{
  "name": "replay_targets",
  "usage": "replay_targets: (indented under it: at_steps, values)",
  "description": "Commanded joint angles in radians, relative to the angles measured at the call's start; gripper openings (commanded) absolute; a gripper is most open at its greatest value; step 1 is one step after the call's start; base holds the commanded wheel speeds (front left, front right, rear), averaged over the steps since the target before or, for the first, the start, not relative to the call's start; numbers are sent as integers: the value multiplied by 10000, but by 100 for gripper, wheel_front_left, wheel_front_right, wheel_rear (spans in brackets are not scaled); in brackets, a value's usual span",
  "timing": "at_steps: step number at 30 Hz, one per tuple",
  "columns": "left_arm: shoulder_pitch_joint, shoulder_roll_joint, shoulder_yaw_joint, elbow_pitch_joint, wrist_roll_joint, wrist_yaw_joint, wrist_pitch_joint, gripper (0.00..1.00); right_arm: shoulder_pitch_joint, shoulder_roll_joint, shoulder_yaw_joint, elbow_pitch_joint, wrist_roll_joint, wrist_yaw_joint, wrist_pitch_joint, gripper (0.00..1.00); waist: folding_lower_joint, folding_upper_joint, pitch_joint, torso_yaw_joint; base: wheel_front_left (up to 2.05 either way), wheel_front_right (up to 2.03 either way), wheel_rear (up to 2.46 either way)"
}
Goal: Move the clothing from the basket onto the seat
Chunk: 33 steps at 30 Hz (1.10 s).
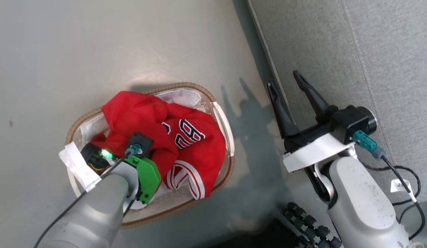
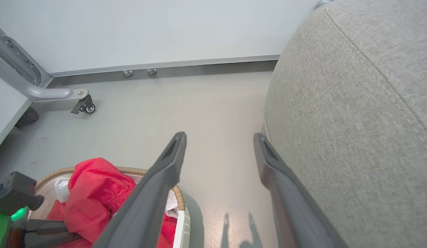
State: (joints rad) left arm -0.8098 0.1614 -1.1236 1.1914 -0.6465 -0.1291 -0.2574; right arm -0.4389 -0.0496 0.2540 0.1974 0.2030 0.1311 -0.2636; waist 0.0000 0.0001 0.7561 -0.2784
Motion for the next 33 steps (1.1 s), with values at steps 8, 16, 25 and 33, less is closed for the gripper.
replay_targets:
  at_steps: [8,16,25,33]
  values:
    - [963,82,623,-1212,181,96,-89,0,671,-35,-310,433,-108,-6,-17,100,0,-1,-2086,614,0,0,0]
    - [2008,50,1633,-2214,730,229,-85,0,1195,-37,-508,721,-238,-7,-17,100,0,-1,-3528,1107,0,0,0]
    - [3132,-57,3050,-3586,1598,308,-87,0,1961,-37,-700,948,-212,-7,-17,100,0,-1,-4931,1718,0,0,0]
    - [4023,-288,4695,-4900,2358,236,-87,0,2613,-40,-585,1188,-100,-7,-16,100,0,-1,-5898,2025,0,0,0]
